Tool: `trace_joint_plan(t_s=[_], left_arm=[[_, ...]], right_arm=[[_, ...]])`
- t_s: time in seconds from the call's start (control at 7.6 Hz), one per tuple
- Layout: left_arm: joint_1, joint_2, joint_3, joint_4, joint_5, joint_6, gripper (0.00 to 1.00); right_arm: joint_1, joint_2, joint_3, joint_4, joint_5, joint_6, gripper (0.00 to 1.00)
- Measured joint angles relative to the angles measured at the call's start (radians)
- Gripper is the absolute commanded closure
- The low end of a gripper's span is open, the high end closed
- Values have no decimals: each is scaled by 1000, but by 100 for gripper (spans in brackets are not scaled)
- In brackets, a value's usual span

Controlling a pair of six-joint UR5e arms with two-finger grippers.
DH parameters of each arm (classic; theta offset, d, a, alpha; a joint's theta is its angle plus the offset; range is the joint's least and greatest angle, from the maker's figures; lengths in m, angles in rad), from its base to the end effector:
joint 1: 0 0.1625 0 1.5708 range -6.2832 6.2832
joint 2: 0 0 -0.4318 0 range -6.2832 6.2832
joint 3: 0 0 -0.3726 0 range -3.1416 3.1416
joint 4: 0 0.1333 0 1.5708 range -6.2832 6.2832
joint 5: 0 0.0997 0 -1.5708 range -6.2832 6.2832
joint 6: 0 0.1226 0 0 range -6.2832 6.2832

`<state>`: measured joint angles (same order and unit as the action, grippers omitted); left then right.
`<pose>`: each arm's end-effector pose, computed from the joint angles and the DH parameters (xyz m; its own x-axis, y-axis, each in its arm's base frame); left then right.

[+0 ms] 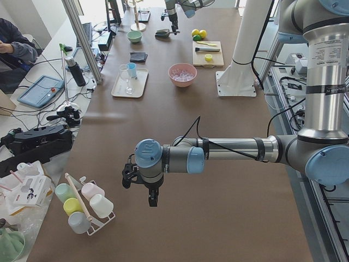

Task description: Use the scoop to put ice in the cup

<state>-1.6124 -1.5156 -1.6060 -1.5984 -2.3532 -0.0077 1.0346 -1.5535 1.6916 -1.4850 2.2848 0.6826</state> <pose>-0.0655 -0.4467 0.6873 0.7085 -0.0318 -0.7050 0.0470 0.9989 0.0022 -0.2070 -0.4520 0.6111 0.7607 0.1322 0.6355 0.0235 0.9728 -0.2305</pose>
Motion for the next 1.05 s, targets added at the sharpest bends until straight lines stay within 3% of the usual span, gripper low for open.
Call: trace_joint_plan(t_s=[0.53, 1.05], left_arm=[[1, -1, 0, 0, 0, 0, 2], [3, -2, -1, 0, -2, -4, 2]], right_arm=[[122, 1, 96, -23, 12, -64, 0], [451, 3, 109, -281, 79, -667, 0]])
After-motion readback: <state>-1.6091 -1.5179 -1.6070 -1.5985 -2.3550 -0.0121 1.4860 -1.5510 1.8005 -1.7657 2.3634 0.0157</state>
